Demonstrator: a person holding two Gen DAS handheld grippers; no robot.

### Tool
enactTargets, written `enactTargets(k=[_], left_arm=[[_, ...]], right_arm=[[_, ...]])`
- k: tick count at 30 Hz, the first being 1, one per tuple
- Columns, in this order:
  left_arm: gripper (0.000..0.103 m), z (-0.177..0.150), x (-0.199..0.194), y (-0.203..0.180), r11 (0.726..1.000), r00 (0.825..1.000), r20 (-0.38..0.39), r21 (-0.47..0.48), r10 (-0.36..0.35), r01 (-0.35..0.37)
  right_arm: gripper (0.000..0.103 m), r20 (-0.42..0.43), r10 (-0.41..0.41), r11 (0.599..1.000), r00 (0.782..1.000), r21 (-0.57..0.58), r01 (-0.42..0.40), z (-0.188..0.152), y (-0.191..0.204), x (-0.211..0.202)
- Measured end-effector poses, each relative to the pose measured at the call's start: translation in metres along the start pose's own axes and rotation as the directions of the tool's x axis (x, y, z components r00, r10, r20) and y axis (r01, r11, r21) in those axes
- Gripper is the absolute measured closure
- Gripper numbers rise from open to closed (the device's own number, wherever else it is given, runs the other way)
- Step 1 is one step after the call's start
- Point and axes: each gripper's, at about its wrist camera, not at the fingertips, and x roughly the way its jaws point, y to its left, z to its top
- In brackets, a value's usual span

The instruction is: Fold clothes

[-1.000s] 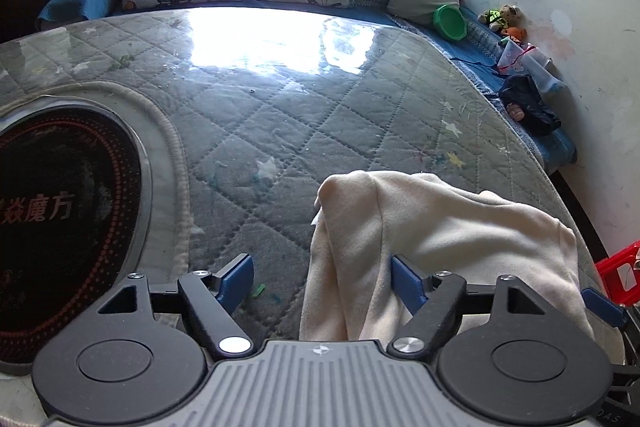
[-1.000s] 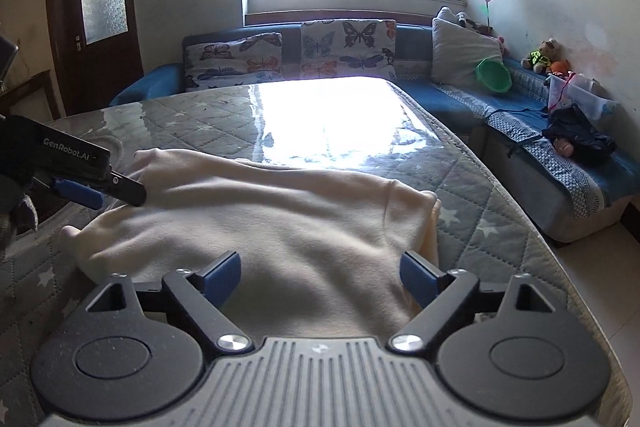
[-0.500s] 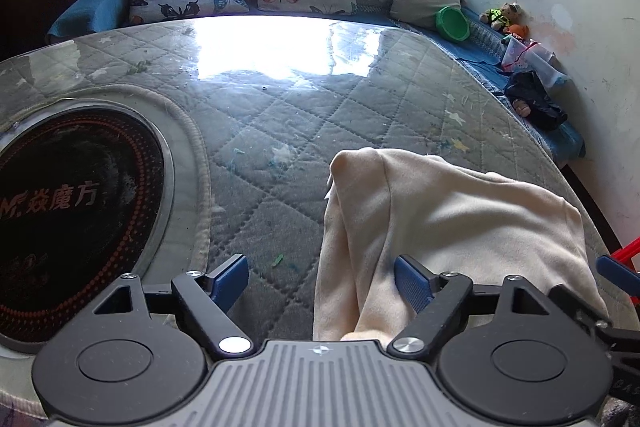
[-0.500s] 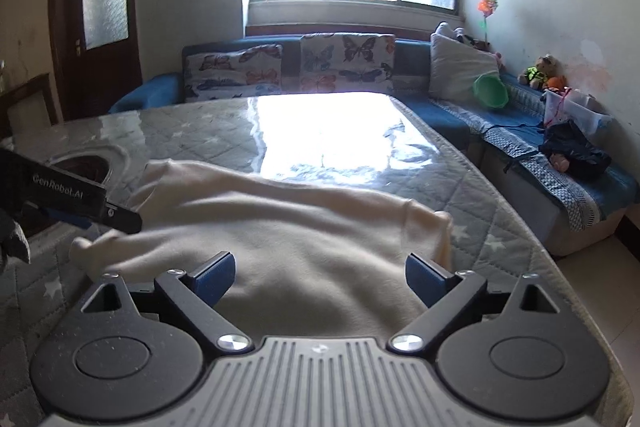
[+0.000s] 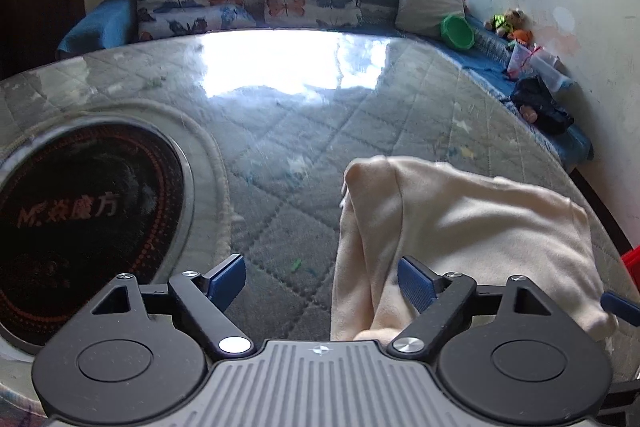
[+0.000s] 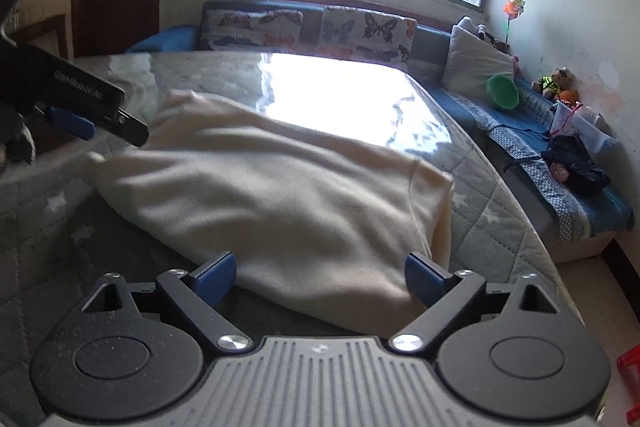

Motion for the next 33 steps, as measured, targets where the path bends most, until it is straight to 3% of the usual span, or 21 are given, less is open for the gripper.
enactTargets(k=[2, 5, 7, 12, 16, 22, 28, 33], left_arm=[[0.019, 0.003, -0.005, -0.001, 1.000, 1.000, 0.025, 0.000, 0.003, -0.003], [0.022, 0.008, -0.010, -0.003, 1.000, 0.998, 0.055, -0.003, -0.013, 0.013], [0.032, 0.012, -0.013, -0.006, 1.000, 0.997, 0.071, -0.007, -0.026, 0.026], [0.058, 0.033, -0.008, -0.016, 0.990, 0.988, 0.072, -0.008, -0.138, 0.139], [0.074, 0.052, 0.009, -0.036, 0.967, 0.966, 0.046, 0.024, -0.255, 0.254], [0.079, 0.066, 0.052, -0.074, 0.921, 0.923, -0.063, 0.070, -0.379, 0.383], [0.081, 0.066, 0.085, -0.087, 0.920, 0.919, -0.126, 0.075, -0.375, 0.386], [0.081, 0.065, 0.094, -0.080, 0.920, 0.916, -0.134, 0.056, -0.378, 0.388]], right_arm=[[0.013, 0.029, 0.015, 1.000, 0.999, -0.001, -0.015, 0.007, 0.001, -0.003], [0.026, 0.056, 0.071, 0.997, 0.996, 0.013, -0.071, 0.025, 0.007, 0.005], [0.046, 0.061, 0.094, 0.995, 0.994, 0.019, -0.096, 0.032, 0.010, 0.014], [0.046, 0.053, 0.111, 0.992, 0.992, 0.057, -0.114, 0.050, 0.013, 0.045], [0.048, 0.043, 0.121, 0.991, 0.992, 0.054, -0.123, 0.051, 0.016, 0.052], [0.048, 0.050, 0.124, 0.992, 0.991, 0.019, -0.125, 0.043, 0.023, 0.050], [0.049, 0.049, 0.140, 0.990, 0.989, 0.013, -0.140, 0.043, 0.026, 0.052], [0.049, 0.045, 0.151, 0.988, 0.987, -0.034, -0.150, 0.036, 0.031, 0.046]])
